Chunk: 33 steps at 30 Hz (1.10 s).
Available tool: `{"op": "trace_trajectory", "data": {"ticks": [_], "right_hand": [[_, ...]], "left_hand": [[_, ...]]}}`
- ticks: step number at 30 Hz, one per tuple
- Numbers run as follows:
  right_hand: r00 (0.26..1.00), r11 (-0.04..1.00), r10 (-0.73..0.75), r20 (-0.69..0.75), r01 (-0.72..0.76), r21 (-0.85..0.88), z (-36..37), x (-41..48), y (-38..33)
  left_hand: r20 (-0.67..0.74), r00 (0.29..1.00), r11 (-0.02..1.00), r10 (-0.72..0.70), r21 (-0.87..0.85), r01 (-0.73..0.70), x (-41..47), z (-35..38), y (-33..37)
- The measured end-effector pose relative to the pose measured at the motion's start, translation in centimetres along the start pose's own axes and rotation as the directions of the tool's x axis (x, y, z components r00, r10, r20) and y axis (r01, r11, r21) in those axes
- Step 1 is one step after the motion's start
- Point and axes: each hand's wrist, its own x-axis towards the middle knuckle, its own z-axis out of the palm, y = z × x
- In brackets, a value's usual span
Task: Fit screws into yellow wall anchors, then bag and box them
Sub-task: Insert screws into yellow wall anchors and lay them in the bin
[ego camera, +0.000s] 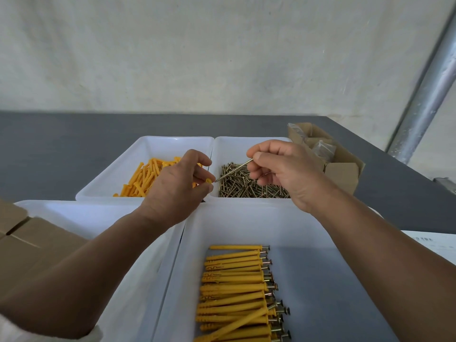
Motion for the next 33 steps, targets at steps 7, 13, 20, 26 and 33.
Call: {"op": "trace_trajectory", "data": {"ticks": [7, 13, 20, 26, 33], "right_hand": [[1.000, 1.000, -0.003, 0.012, 0.003, -0.013, 0.3, -0.2, -0.1], [0.999, 0.999, -0.001, 0.034, 0.002, -0.035, 0.4, -0.3, 0.0], [0.998, 0.997, -0.013, 0.060, 0.018, -0.077, 0.5, -0.3, 0.1], [0.996, 0.992, -0.053, 0.076, 0.061, -0.110, 0.7, -0.5, -0.2], [0.986, 0.982, -0.077, 0.146, 0.101, -0.162, 1.3, -0.8, -0.4]], "left_hand": [[0.007, 1.000, 0.999, 0.031, 0.010, -0.031, -0.1, 0.2, 0.0], [0.009, 0.999, 0.999, 0.045, 0.010, -0.045, -0.2, 0.3, 0.2], [-0.033, 0.996, 0.997, 0.079, 0.012, -0.079, -0.2, 0.5, 0.5], [-0.069, 0.992, 0.994, 0.105, -0.008, -0.105, -0.3, 0.5, 0.7], [-0.094, 0.987, 0.988, 0.128, -0.075, -0.135, -0.4, 0.4, 1.8]]}}
